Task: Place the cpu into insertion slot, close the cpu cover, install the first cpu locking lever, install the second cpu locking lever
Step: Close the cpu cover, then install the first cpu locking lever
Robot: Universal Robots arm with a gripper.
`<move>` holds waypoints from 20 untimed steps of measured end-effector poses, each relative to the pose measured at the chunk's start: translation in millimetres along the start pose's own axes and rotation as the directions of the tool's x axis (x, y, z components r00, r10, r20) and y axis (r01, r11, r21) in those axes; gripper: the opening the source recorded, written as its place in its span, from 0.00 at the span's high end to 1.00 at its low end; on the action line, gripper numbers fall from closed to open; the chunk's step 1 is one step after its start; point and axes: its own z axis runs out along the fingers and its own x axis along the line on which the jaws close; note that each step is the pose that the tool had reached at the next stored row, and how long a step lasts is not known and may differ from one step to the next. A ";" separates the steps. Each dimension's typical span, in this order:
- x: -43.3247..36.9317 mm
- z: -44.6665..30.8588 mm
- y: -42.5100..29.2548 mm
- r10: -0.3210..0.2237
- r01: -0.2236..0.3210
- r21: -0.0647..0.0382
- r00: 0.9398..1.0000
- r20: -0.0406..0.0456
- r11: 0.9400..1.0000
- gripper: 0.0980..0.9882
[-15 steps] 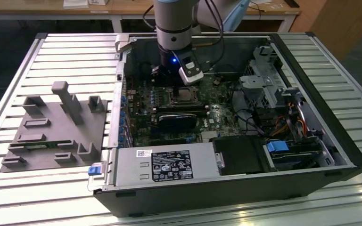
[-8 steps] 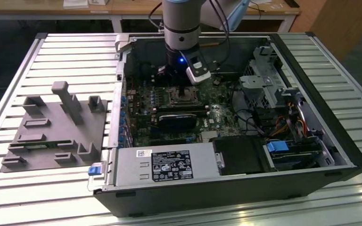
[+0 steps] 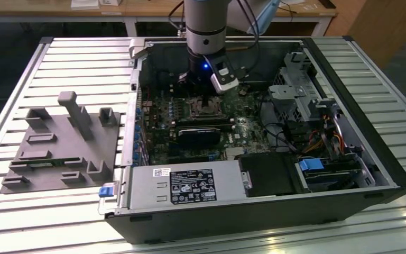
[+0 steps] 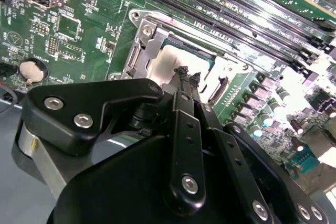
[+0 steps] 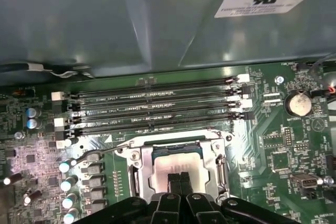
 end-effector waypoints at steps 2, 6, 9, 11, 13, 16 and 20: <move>-0.2 -3.6 0.2 0.000 0.000 0.000 1.000 0.000 1.000 1.00; -0.6 -10.4 0.6 0.000 0.000 0.000 1.000 0.000 1.000 1.00; -1.0 -16.8 0.9 0.000 0.000 0.000 1.000 0.000 1.000 1.00; -1.2 -20.6 1.1 0.000 0.000 0.000 1.000 0.000 1.000 1.00; -1.3 -23.2 1.2 0.000 0.000 0.000 1.000 0.000 1.000 1.00; -1.4 -23.6 1.3 0.000 0.000 0.000 1.000 0.000 1.000 1.00; -1.4 -24.2 1.3 0.000 0.000 0.000 1.000 0.000 1.000 1.00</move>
